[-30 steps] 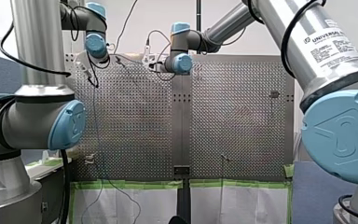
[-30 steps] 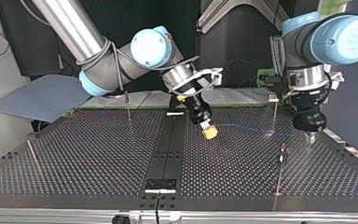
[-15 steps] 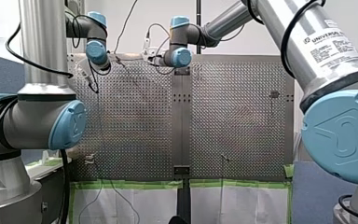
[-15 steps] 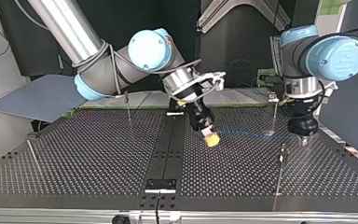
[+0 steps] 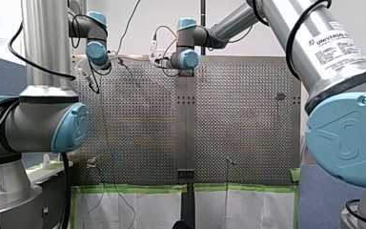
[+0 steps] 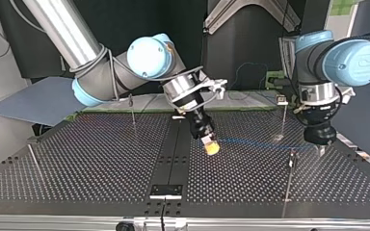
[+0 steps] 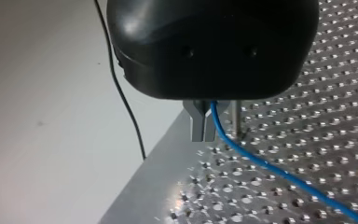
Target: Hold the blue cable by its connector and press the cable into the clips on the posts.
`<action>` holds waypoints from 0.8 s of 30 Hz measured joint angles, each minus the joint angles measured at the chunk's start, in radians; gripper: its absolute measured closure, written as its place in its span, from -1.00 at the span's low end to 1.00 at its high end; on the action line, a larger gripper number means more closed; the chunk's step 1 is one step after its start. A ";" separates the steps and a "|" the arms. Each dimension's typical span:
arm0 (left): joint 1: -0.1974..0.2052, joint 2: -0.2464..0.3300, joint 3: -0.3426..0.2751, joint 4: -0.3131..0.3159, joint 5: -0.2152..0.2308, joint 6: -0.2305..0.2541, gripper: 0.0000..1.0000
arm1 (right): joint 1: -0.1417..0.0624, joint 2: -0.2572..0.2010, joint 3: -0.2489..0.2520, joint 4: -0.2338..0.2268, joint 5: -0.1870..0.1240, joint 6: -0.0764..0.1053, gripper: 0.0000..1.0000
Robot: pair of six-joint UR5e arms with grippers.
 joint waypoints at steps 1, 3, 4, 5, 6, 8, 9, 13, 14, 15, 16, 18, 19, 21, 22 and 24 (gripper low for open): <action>0.002 -0.001 0.004 0.000 0.002 -0.001 1.00 | -0.001 0.000 0.000 0.000 0.000 0.000 1.00; 0.005 -0.009 0.009 0.000 0.008 -0.003 1.00 | -0.004 0.001 0.000 0.000 0.000 0.000 1.00; 0.006 -0.013 0.011 0.000 0.010 -0.004 1.00 | -0.005 0.001 0.000 0.001 0.000 0.000 1.00; 0.008 -0.021 0.012 0.000 0.013 -0.003 1.00 | -0.006 0.001 0.000 0.001 0.000 0.000 1.00; 0.009 -0.027 0.012 0.000 0.015 -0.003 1.00 | -0.006 0.001 0.000 0.001 0.000 0.000 1.00; 0.014 -0.039 0.013 0.002 0.021 -0.002 1.00 | -0.008 0.001 0.000 0.001 0.000 0.000 1.00; 0.016 -0.043 0.013 0.004 0.025 -0.002 1.00 | -0.008 0.001 0.000 0.001 0.000 0.000 1.00; 0.025 -0.051 0.013 0.012 0.035 -0.003 1.00 | -0.009 0.001 0.000 0.001 0.000 -0.001 1.00; 0.028 -0.051 0.013 0.013 0.039 -0.003 1.00 | -0.010 0.001 0.000 0.001 0.000 -0.001 1.00; 0.030 -0.052 0.013 0.015 0.042 -0.004 1.00 | -0.010 0.001 0.000 0.001 0.000 -0.001 1.00; 0.032 -0.052 0.013 0.017 0.045 -0.005 1.00 | -0.010 0.001 0.000 0.001 0.000 -0.001 1.00; 0.038 -0.052 0.014 0.024 0.053 -0.008 1.00 | -0.010 0.001 0.000 0.001 0.000 -0.002 1.00; 0.039 -0.052 0.014 0.028 0.057 -0.010 1.00 | -0.010 0.001 0.000 0.001 0.000 -0.002 1.00; 0.041 -0.052 0.017 0.037 0.065 -0.017 1.00 | -0.010 0.001 0.000 0.001 0.000 -0.002 1.00; 0.042 -0.052 0.019 0.041 0.067 -0.020 1.00 | -0.011 0.001 0.000 0.001 0.000 -0.002 1.00; 0.043 -0.052 0.025 0.046 0.071 -0.024 1.00 | -0.011 0.001 0.000 0.001 0.000 -0.003 1.00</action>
